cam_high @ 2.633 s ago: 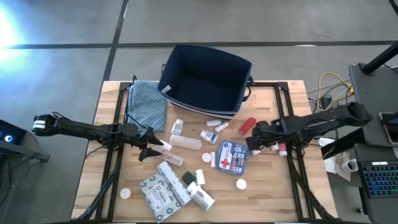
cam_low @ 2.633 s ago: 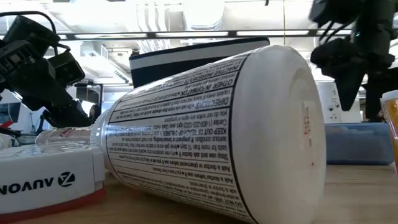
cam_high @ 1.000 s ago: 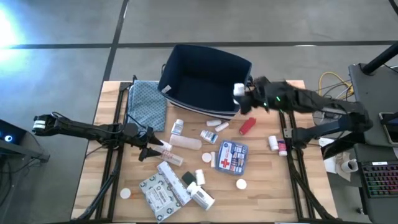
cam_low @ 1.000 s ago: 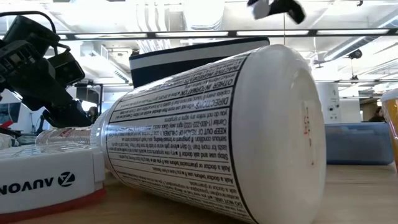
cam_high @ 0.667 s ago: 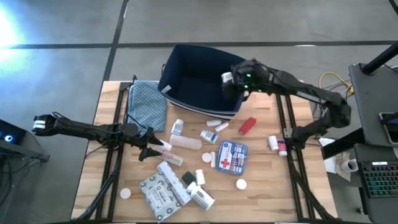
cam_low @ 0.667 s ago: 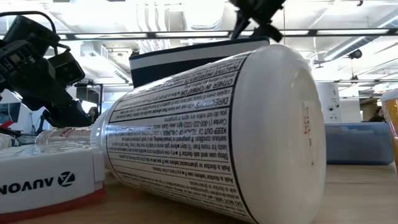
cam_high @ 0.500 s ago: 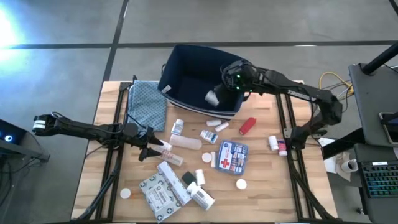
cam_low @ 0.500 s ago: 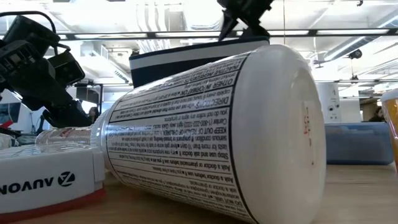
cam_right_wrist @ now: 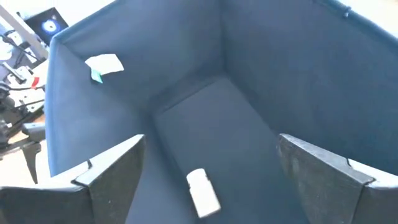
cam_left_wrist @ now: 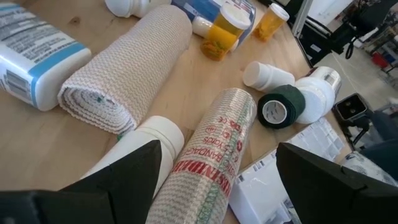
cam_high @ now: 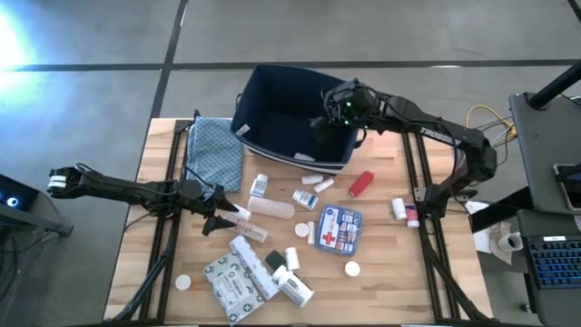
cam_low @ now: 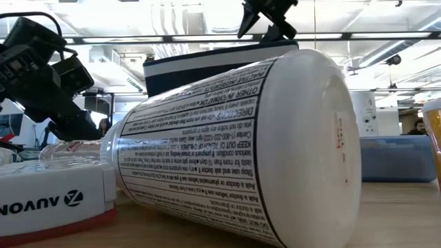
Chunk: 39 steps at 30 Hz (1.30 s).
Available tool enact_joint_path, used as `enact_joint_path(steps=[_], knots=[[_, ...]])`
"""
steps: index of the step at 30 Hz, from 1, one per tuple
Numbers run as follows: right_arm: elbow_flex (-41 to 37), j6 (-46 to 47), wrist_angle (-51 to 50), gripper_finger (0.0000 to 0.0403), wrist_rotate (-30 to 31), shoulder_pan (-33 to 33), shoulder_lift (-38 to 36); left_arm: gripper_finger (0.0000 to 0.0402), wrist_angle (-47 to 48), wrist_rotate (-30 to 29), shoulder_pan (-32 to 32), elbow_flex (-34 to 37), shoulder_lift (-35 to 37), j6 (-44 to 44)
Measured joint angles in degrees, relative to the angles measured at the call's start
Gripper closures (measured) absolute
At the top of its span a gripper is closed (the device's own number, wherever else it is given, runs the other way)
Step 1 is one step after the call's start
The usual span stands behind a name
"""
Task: Pick & place medical supplies in basket/bin
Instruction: Adjust the blue bin
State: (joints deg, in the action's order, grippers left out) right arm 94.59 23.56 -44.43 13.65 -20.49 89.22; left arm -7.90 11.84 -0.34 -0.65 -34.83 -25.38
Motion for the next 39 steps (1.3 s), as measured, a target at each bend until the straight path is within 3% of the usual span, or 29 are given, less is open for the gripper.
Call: enact_joint_path(steps=[3, 8, 11, 18, 24, 30, 35, 39], knots=[[-0.08, 0.92, -2.4, 0.0056, -0.01, 0.27, -0.01, 0.0105, -1.21, -0.02, -0.05, -0.02, 0.0, -2.39], [-0.22, 1.94, -5.26, 0.0063, 0.0, 1.14, -0.01, 0.0105, -7.43, -0.07, 0.0, -0.47, 0.01, -34.55], [-0.28, 2.52, -5.14, 0.0065, -0.02, 1.85, -0.01, 0.0105, -8.11, -2.68, -0.01, -1.0, 0.04, -42.89], [-0.28, 2.56, -4.29, 0.0066, 2.9, 3.27, -0.18, 0.0105, -13.71, -15.54, 0.09, -1.35, 0.11, -43.9], [-0.29, 2.53, -4.17, 0.0067, 3.21, 3.65, -1.51, 0.0105, -24.65, -16.92, 0.07, -3.72, 0.02, -43.96], [-0.31, 2.38, -4.12, 0.0065, 4.46, 3.63, -2.06, 0.0105, -24.45, -17.13, 0.07, -8.85, -0.03, -43.82], [-0.31, 2.6, -4.14, 0.0067, 4.52, 3.63, -2.06, 0.0105, -23.61, -24.56, 0.11, -14.25, -0.81, -40.1], [-0.3, 3.74, -4.12, 0.0069, 4.51, 3.63, -2.15, 0.0105, -13.38, -24.95, 0.02, -21.45, -0.62, -32.66]])
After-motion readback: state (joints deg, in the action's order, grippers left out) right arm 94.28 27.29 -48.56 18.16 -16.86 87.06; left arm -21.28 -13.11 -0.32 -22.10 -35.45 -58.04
